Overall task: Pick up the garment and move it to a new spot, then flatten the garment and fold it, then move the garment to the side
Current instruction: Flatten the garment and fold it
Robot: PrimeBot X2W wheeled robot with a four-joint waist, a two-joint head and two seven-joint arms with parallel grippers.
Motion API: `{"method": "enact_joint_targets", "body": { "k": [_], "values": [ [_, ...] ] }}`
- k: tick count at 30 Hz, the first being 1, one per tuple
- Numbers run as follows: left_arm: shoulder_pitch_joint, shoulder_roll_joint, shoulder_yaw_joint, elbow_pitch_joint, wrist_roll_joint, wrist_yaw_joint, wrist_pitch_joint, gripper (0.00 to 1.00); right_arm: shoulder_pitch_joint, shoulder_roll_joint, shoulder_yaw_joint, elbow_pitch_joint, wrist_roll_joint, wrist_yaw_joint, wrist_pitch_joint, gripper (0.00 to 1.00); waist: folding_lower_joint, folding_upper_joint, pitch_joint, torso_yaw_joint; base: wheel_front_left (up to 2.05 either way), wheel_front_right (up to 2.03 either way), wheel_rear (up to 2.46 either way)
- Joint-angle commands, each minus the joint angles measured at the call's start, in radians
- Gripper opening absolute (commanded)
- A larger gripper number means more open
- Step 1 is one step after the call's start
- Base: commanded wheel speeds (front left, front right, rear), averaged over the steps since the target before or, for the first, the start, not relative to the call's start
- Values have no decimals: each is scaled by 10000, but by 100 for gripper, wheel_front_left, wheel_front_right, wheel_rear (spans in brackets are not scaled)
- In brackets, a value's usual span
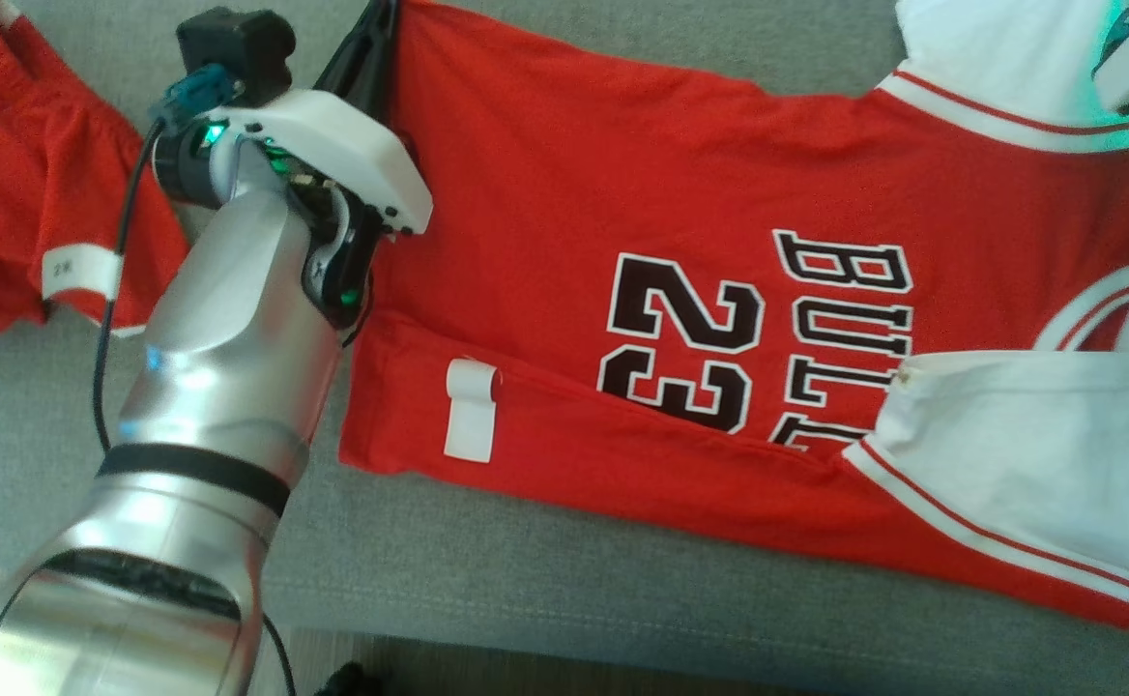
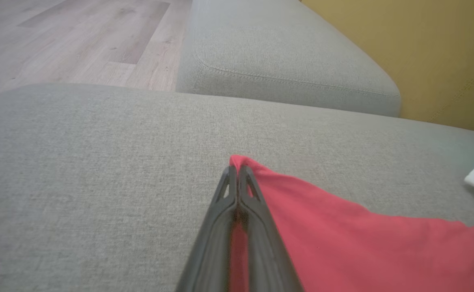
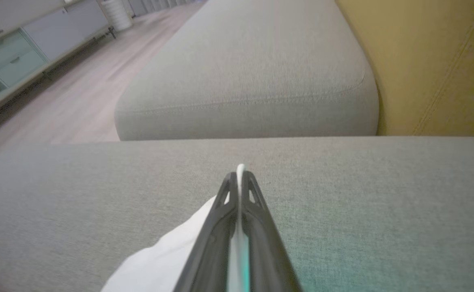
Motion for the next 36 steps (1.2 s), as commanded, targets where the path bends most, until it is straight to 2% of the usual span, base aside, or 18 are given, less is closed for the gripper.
{"method": "enact_joint_targets", "body": {
  "k": [1,8,17,24,25,31,36],
  "values": [
    [147,473,287,-442,20,107,-129,0,439,-176,131,-681,245,-7,-300,0,0,0,-318,-185,0,0,0],
    [1071,864,520,-1289,75,276,-132,0,1900,-509,56,-2528,722,-7,-901,0,0,0,-1069,-546,0,0,0],
    [2261,1295,617,-2501,44,484,-122,0,4346,-414,-1084,-5142,689,-7,-632,0,0,0,-1627,-869,0,0,0],
    [3344,1611,701,-3685,-136,667,-50,0,6416,371,-1807,-6907,439,-7,32,0,0,0,-2006,-1082,0,0,0],
    [3344,1611,701,-3685,-136,667,-50,0,6416,371,-1807,-6907,439,-7,32,0,0,0,-2006,-1082,0,0,0],
    [4682,1805,822,-4667,-482,850,167,0,8264,1368,-2120,-7995,327,-7,607,0,0,0,-2165,-1238,0,0,0],
    [5481,2086,833,-5099,-589,1012,481,0,9336,2048,-2370,-8239,329,-7,899,0,0,0,-2205,-1359,0,0,0]
  ]
}}
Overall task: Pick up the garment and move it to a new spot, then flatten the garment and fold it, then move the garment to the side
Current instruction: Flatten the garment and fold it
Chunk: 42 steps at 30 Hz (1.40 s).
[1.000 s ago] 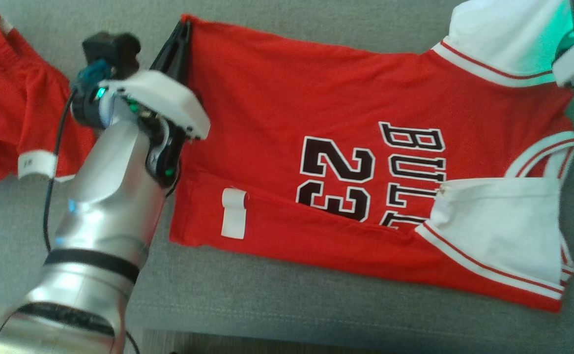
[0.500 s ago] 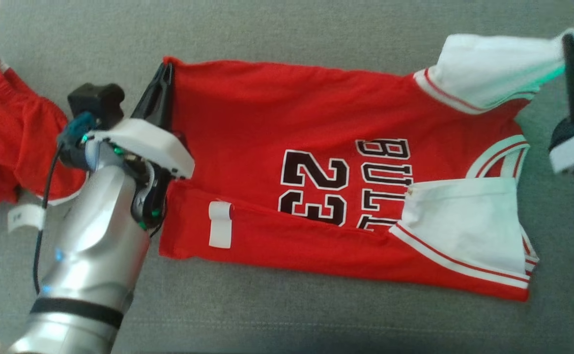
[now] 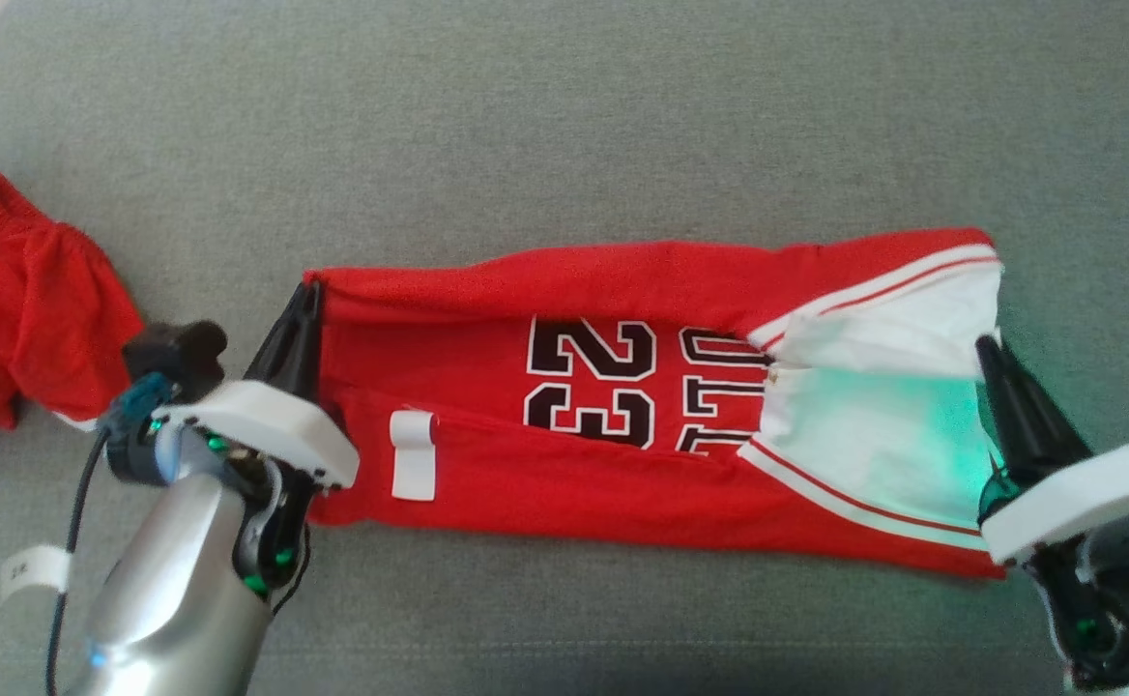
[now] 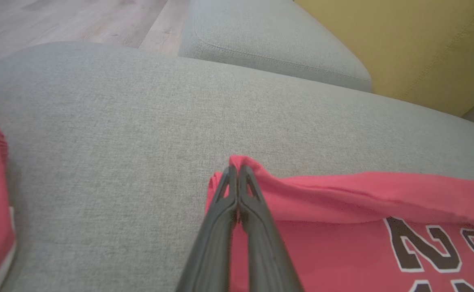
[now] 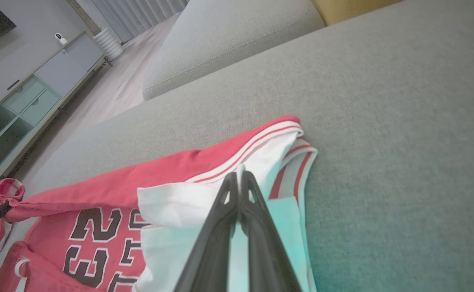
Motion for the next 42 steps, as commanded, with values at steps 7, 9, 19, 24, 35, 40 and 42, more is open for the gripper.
{"method": "enact_joint_targets", "body": {
  "k": [7,9,19,24,35,40,42],
  "values": [
    [367,531,538,-606,-324,192,169,0,668,464,-181,-497,-52,-7,98,0,1,0,-87,-114,0,0,0],
    [521,545,554,-652,-411,194,220,0,911,565,-254,-563,-91,-7,130,0,1,0,-128,-130,0,0,0],
    [1277,532,698,-810,-729,594,443,100,1750,827,-449,-756,-492,-7,293,100,1,0,-380,-252,0,0,0],
    [1864,578,924,-1338,-597,1190,21,100,1666,913,-614,-1071,-1194,-7,-242,100,1,0,-662,-332,0,0,0],
    [2797,717,879,-4364,835,2447,-588,100,957,812,-550,-1985,-2817,-7,-1042,100,1,0,-1223,-317,0,0,0],
    [3064,872,623,-5230,1217,2756,-275,100,929,794,-240,-2216,-2997,-7,-1051,100,1,0,-1414,-320,0,0,0],
    [3170,961,564,-5434,1361,2887,-146,100,982,813,-159,-2241,-3020,-7,-1032,100,1,0,-1463,-325,0,0,0]
  ]
}}
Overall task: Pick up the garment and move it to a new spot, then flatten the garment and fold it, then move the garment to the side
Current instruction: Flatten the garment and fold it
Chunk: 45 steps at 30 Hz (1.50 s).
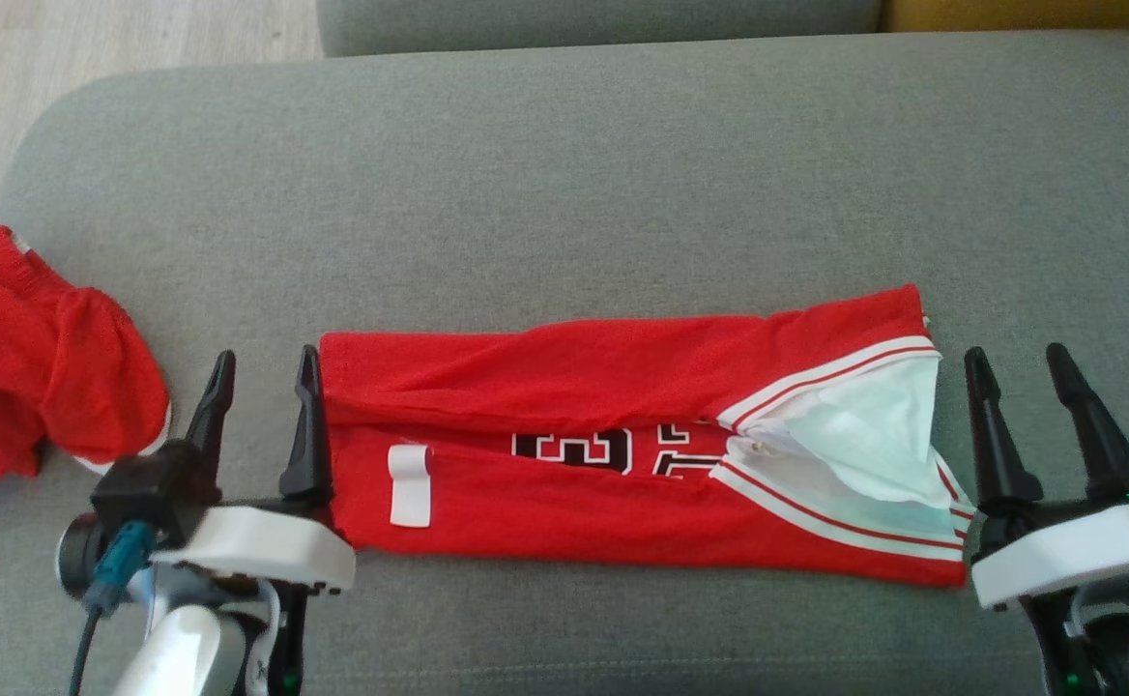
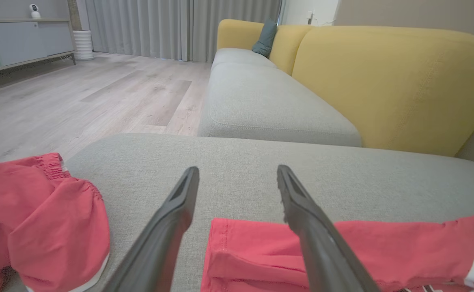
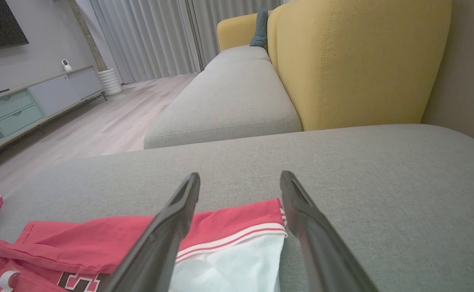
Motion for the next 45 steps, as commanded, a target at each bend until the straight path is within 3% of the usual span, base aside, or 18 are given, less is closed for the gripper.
{"method": "enact_joint_targets", "body": {
  "k": [1,9,21,30,38,45],
  "values": [
    [-214,347,315,-387,118,104,67,100,-258,-157,291,-412,-105,-7,-50,100,1,0,-28,-10,0,0,0],
    [110,392,210,-622,147,318,328,100,-166,-90,341,-348,-15,-7,-54,100,1,0,-55,-36,0,0,0],
    [-89,476,128,-646,162,307,413,100,-395,-276,259,-246,-116,-7,74,100,1,0,218,-47,0,0,0],
    [-691,348,-50,-635,270,218,305,100,-793,-815,120,1006,-212,-7,191,100,1,0,1059,140,0,0,0],
    [-1199,184,-203,-398,295,45,117,100,-1075,-956,198,2622,6,-7,1137,100,1,0,1659,325,0,0,0],
    [-1436,106,-235,-208,281,-11,-21,100,-1310,-856,553,3242,407,-7,2353,100,1,0,1919,409,0,0,0]
  ]
}}
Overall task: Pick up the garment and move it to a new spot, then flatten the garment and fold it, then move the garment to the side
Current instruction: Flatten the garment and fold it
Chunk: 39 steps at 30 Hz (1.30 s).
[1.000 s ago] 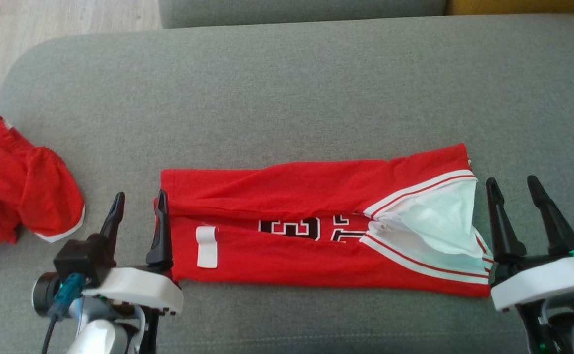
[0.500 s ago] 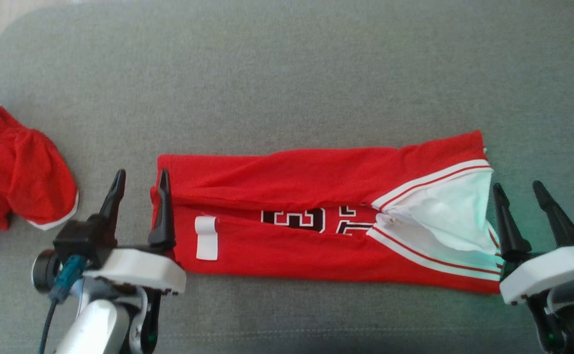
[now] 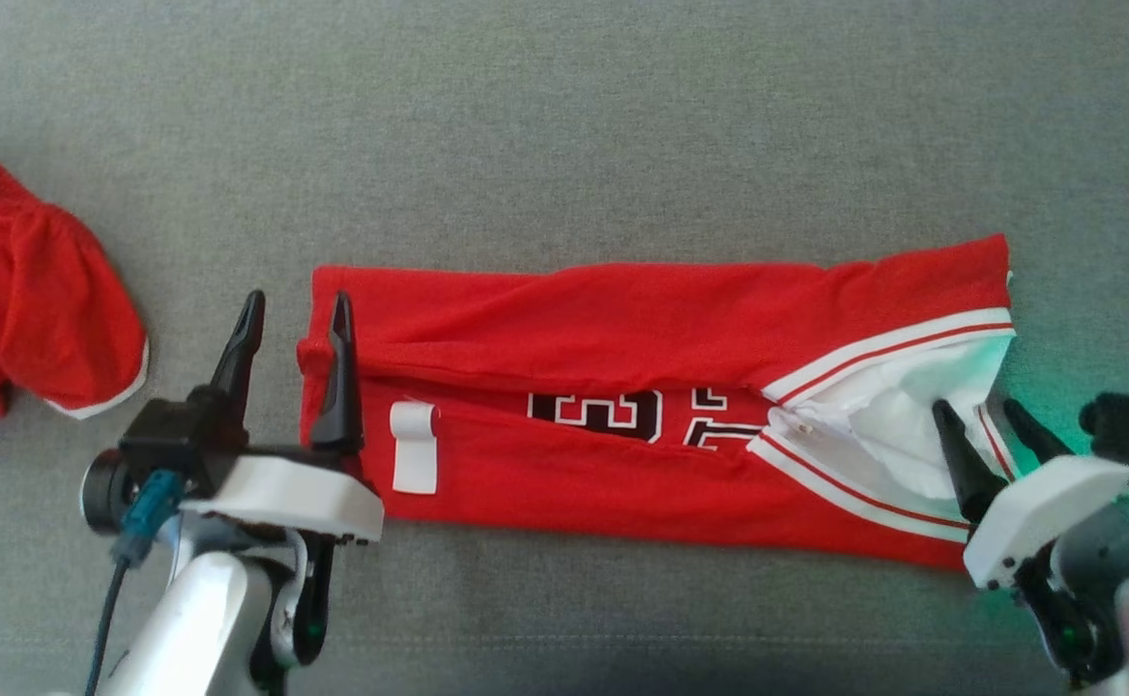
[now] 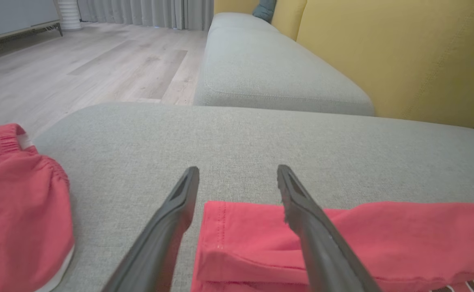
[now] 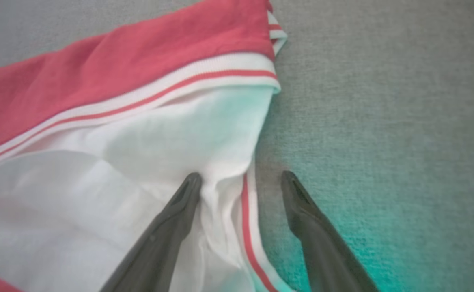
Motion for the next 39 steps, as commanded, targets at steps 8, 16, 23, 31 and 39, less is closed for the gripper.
{"method": "enact_joint_targets", "body": {
  "k": [8,16,23,31,39],
  "values": [
    [-518,74,298,-133,68,-70,-217,100,-48,-67,607,-95,685,-7,1453,0,-1,0,-92,32,0,0,0],
    [-407,98,276,-71,48,3,-244,100,-1,-293,-296,-661,814,-7,1404,0,-1,0,-396,-88,0,0,0],
    [-318,83,213,-2,-18,-22,-278,100,330,-746,-1934,-1215,444,-7,1602,0,-1,0,-728,-158,0,0,0],
    [-40,96,199,70,-137,16,-315,100,343,-1024,-1833,-2526,245,-7,1953,0,-1,0,-1310,-346,0,0,0],
    [91,110,142,72,-219,25,-284,100,-304,-393,578,-4146,234,-7,2443,0,-1,0,-1793,-413,0,0,0]
  ]
}}
